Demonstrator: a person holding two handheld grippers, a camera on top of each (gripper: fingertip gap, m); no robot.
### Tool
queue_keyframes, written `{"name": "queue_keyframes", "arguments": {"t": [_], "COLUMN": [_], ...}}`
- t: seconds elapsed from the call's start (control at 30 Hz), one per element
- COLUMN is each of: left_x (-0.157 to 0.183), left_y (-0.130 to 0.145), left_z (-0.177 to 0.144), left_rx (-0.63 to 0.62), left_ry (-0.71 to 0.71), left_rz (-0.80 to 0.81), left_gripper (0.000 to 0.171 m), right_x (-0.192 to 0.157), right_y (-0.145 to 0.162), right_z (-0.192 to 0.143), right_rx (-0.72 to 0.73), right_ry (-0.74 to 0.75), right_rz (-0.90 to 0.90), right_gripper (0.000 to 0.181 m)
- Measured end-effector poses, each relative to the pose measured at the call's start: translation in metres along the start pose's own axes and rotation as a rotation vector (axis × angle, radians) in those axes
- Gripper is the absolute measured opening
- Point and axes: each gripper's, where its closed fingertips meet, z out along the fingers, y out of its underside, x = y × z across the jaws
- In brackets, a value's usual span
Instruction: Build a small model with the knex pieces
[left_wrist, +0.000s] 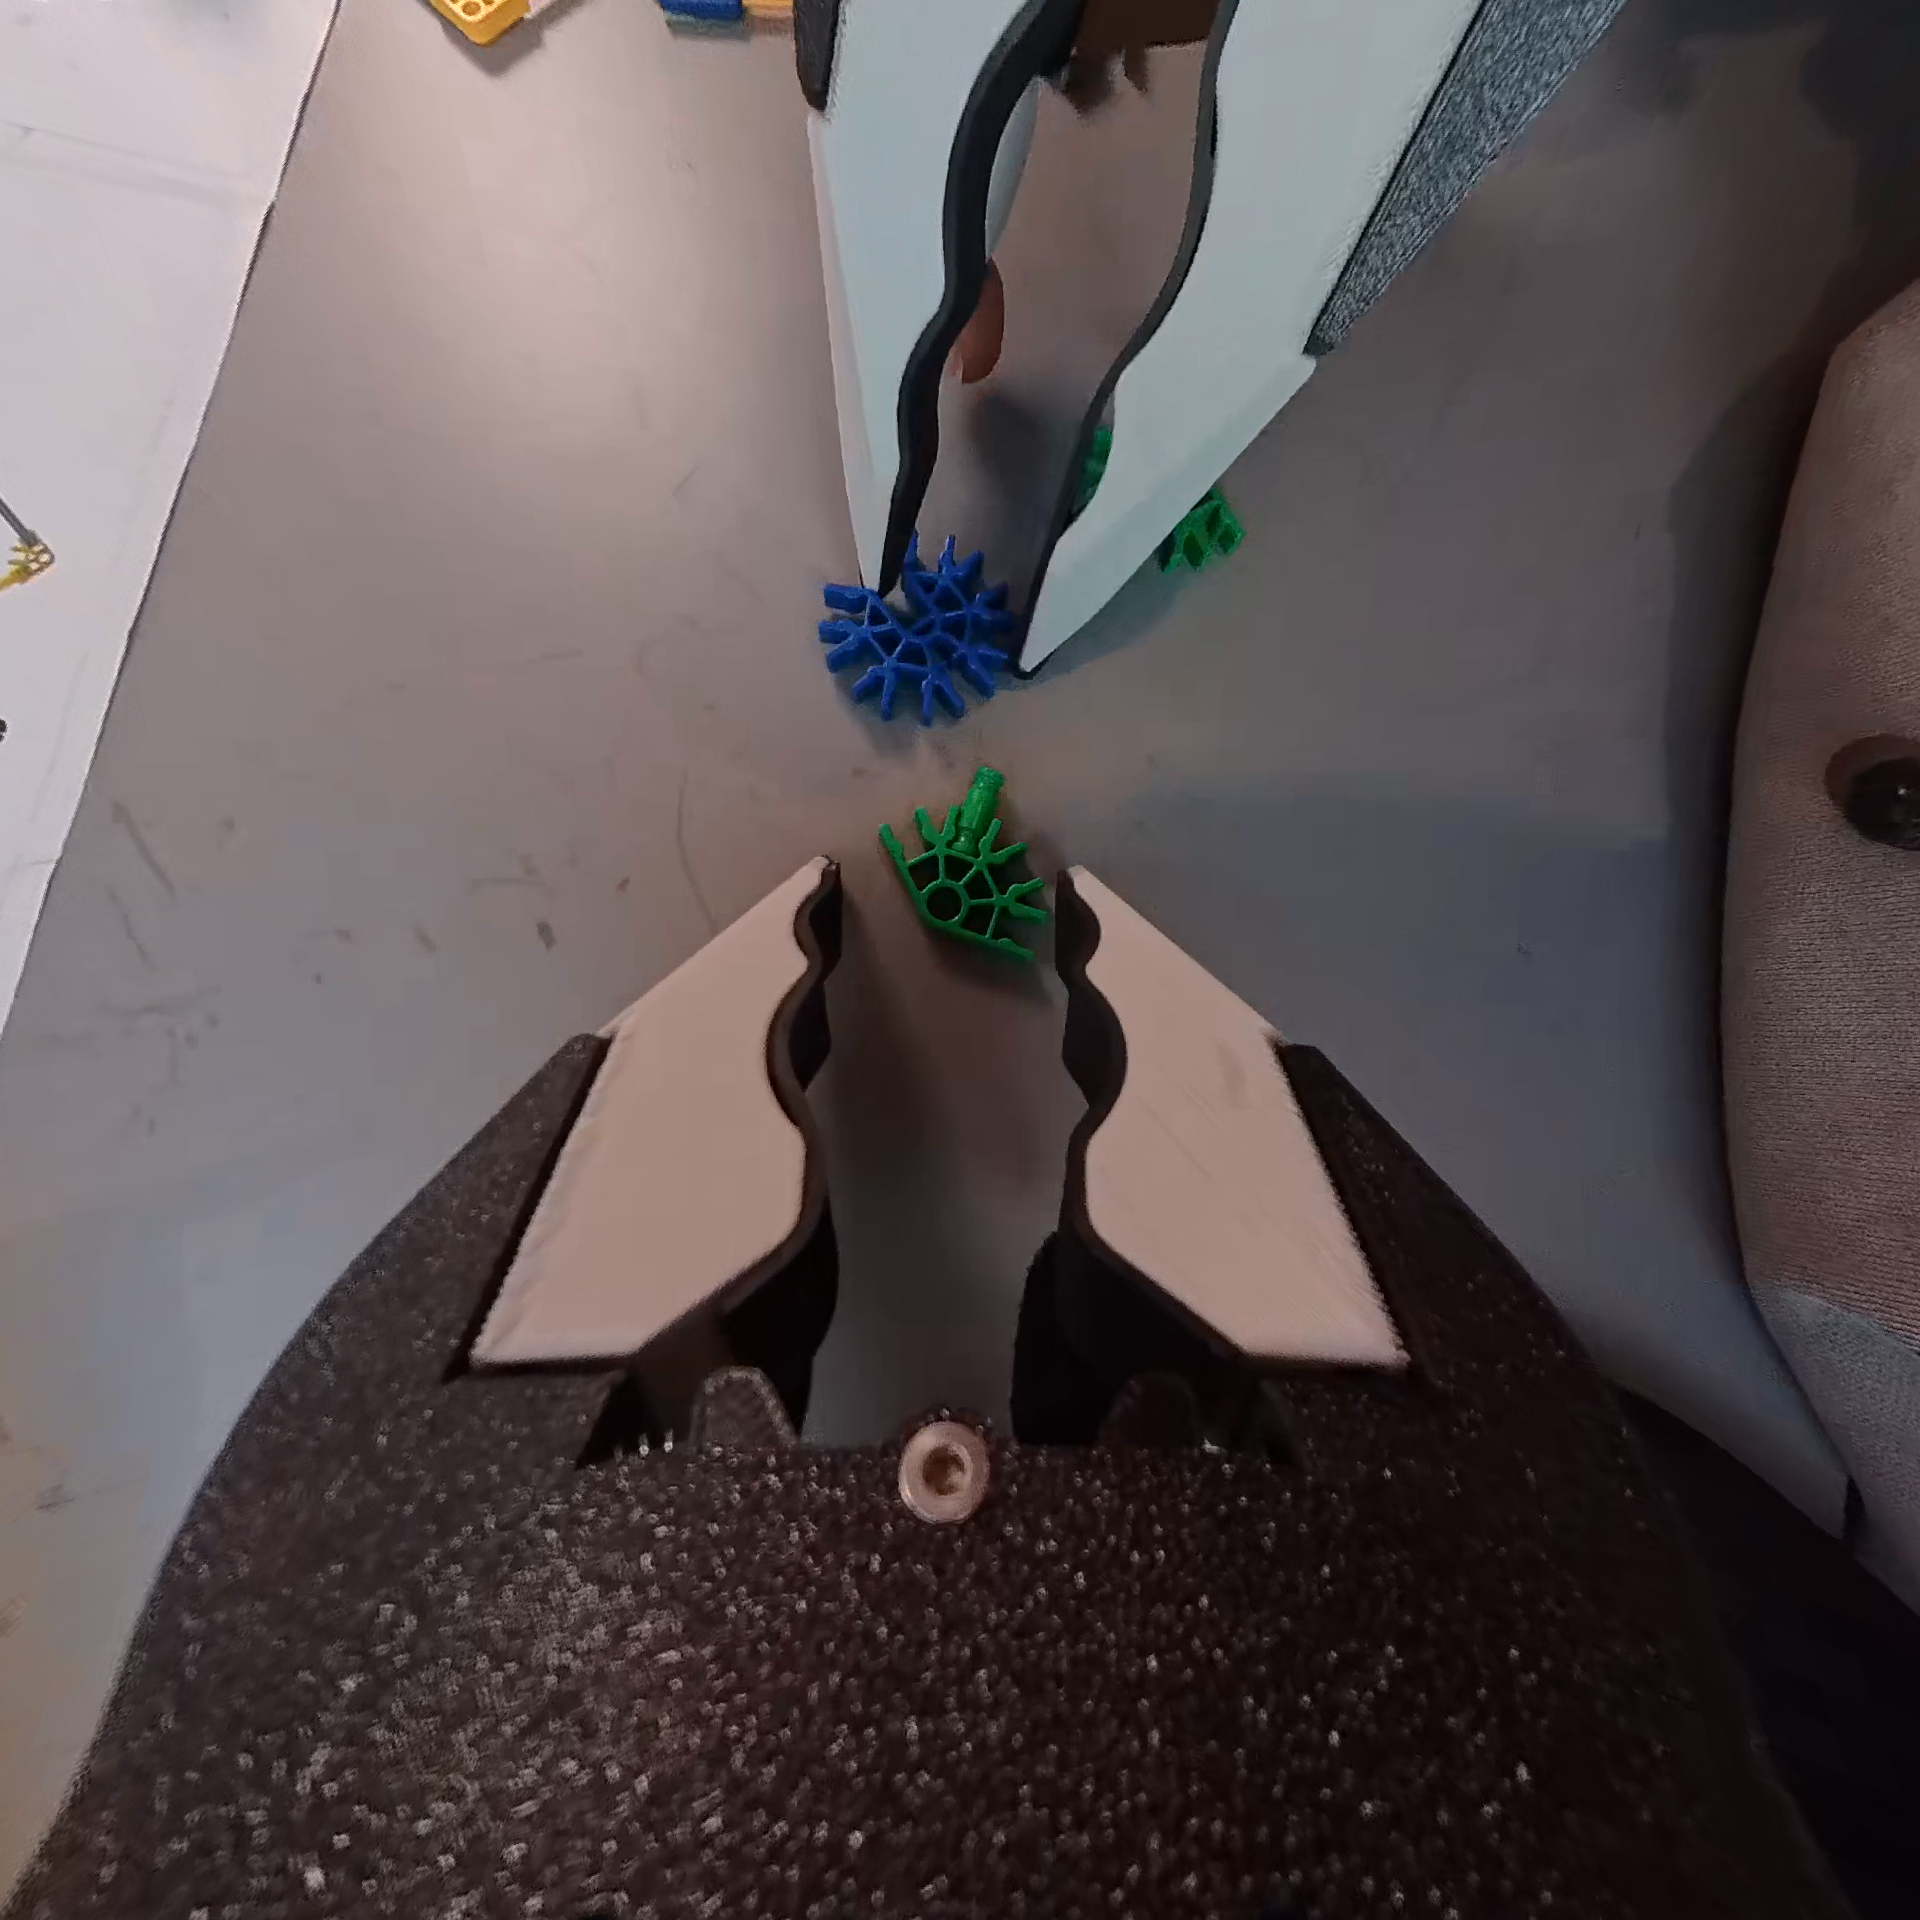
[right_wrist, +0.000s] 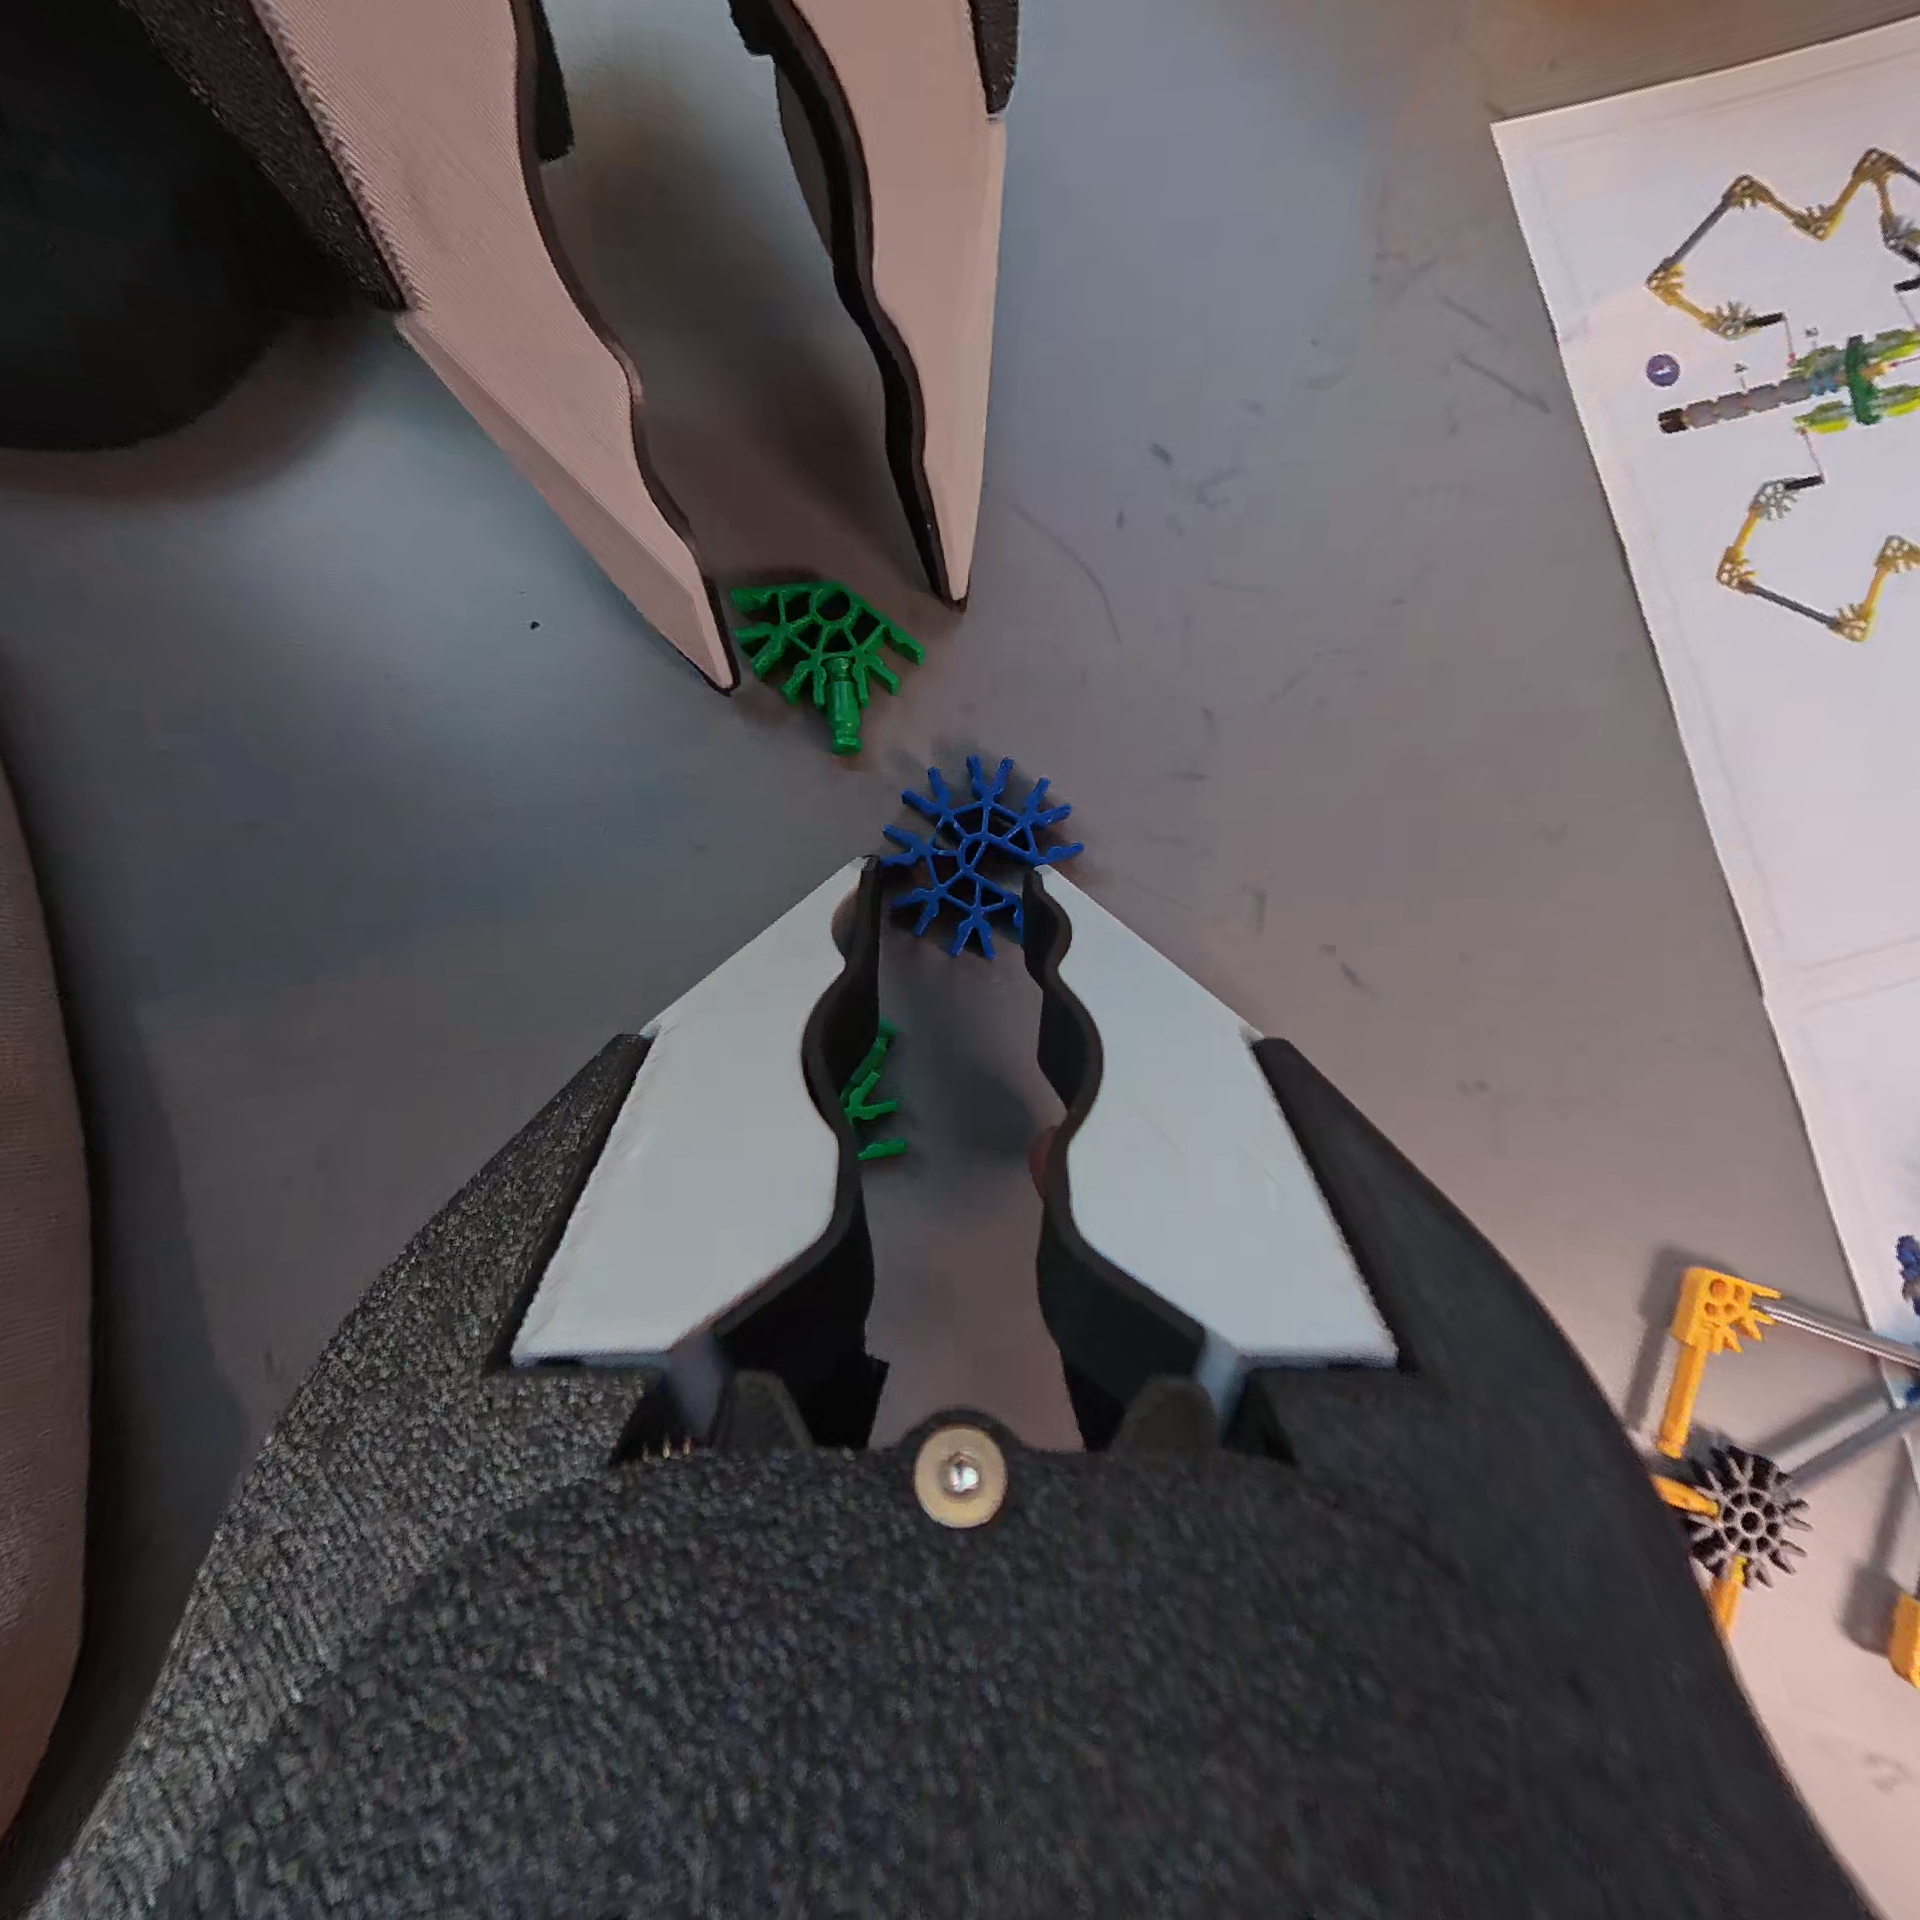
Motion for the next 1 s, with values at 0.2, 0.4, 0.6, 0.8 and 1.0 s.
{"name": "queue_keyframes", "arguments": {"t": [0.2, 0.4, 0.6, 0.8, 1.0], "left_x": [-0.005, 0.002, 0.000, 0.000, 0.003], "left_y": [-0.001, -0.009, -0.010, -0.011, -0.012], "left_z": [0.001, -0.001, 0.003, 0.005, 0.005], "left_rx": [-0.005, 0.060, 0.072, 0.067, 0.059], "left_ry": [-0.068, -0.081, -0.107, -0.117, -0.125], "left_rz": [-0.029, -0.145, -0.234, -0.244, -0.236], "left_gripper": [0.026, 0.026, 0.026, 0.026, 0.026], "right_x": [-0.007, -0.010, -0.010, -0.011, -0.008], "right_y": [-0.002, -0.002, -0.002, -0.006, -0.017], "right_z": [-0.001, 0.002, 0.002, -0.004, -0.008], "right_rx": [0.020, 0.019, 0.023, 0.053, 0.097], "right_ry": [-0.026, -0.033, -0.032, -0.044, -0.040], "right_rz": [-0.023, -0.022, -0.018, -0.016, -0.015], "right_gripper": [0.025, 0.026, 0.025, 0.033, 0.019]}}
